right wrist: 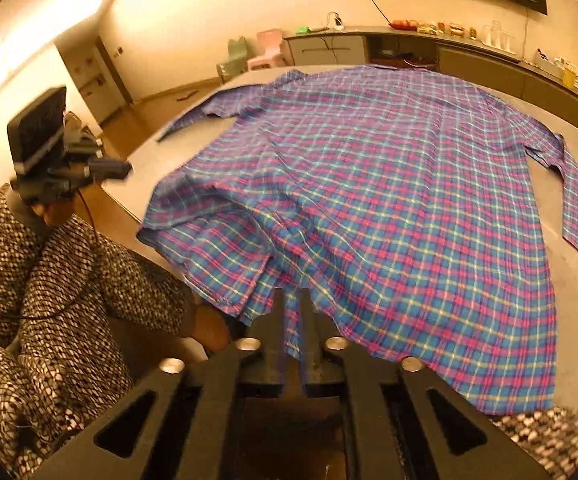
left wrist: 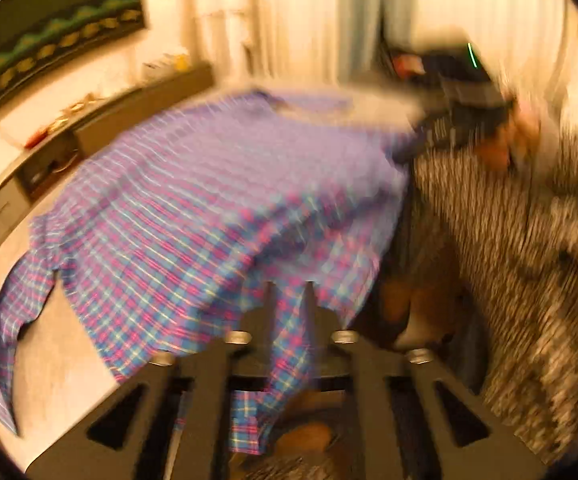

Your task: Fold clothes

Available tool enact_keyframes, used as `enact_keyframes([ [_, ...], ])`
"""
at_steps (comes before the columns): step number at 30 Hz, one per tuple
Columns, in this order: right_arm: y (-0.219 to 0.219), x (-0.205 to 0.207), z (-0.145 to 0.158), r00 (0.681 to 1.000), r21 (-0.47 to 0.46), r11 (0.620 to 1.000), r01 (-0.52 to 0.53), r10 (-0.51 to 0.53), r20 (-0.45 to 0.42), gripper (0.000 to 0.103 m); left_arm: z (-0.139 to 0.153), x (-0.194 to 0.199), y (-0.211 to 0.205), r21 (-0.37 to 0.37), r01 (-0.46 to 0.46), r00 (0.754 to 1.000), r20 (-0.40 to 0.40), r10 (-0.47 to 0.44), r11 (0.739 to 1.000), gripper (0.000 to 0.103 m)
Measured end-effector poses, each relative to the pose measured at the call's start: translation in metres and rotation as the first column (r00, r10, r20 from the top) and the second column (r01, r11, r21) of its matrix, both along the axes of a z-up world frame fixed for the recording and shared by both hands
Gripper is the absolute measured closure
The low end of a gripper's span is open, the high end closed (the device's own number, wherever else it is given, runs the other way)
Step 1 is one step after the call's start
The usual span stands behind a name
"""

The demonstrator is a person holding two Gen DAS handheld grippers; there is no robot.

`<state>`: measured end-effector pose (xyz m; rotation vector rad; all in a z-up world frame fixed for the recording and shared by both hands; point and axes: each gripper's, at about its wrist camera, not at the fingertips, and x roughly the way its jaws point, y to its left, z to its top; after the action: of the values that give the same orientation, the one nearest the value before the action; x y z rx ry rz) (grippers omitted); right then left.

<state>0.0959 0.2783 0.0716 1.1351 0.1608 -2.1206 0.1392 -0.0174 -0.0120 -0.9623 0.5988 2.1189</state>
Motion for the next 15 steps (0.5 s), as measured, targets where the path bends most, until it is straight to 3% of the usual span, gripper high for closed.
enact_keyframes([
  [1, -0.011, -0.002, -0.006, 1.000, 0.026, 1.000, -0.011, 0.012, -0.012, 0.051, -0.014, -0.004, 0.005, -0.066, -0.020, 1.000, 0.003, 0.020, 0.998, 0.047],
  [3, -0.035, -0.007, -0.021, 0.999, 0.096, 0.995, -0.035, 0.038, -0.025, 0.051, -0.043, -0.016, 0.010, -0.185, -0.073, 0.997, 0.026, 0.079, 0.980, 0.045],
  [5, -0.060, -0.017, -0.046, 0.998, 0.236, 0.971, -0.046, 0.057, -0.041, 0.051, -0.061, -0.023, 0.005, -0.254, -0.106, 0.991, 0.051, 0.123, 0.961, 0.045],
  [8, -0.079, -0.020, -0.068, 0.993, 0.384, 0.921, -0.062, 0.097, -0.072, 0.069, -0.069, -0.021, -0.003, -0.277, -0.108, 0.991, 0.052, 0.127, 0.955, 0.045],
  [9, -0.078, -0.020, -0.067, 0.992, 0.384, 0.922, -0.055, 0.093, -0.081, 0.076, -0.068, -0.021, -0.006, -0.275, -0.110, 0.990, 0.053, 0.129, 0.955, 0.046],
  [10, -0.076, -0.020, -0.064, 0.992, 0.376, 0.925, -0.047, 0.087, -0.090, 0.091, -0.068, -0.022, -0.008, -0.266, -0.113, 0.988, 0.067, 0.136, 0.957, 0.049],
  [12, -0.072, -0.020, -0.059, 0.991, 0.359, 0.933, -0.031, 0.074, -0.107, 0.097, -0.066, -0.027, -0.016, -0.238, -0.118, 0.981, 0.124, 0.151, 0.964, 0.096],
  [15, -0.060, -0.014, -0.044, 0.995, 0.245, 0.969, -0.042, 0.062, -0.077, 0.099, -0.055, -0.026, -0.029, -0.182, -0.148, 0.973, 0.150, 0.176, 0.972, 0.099],
])
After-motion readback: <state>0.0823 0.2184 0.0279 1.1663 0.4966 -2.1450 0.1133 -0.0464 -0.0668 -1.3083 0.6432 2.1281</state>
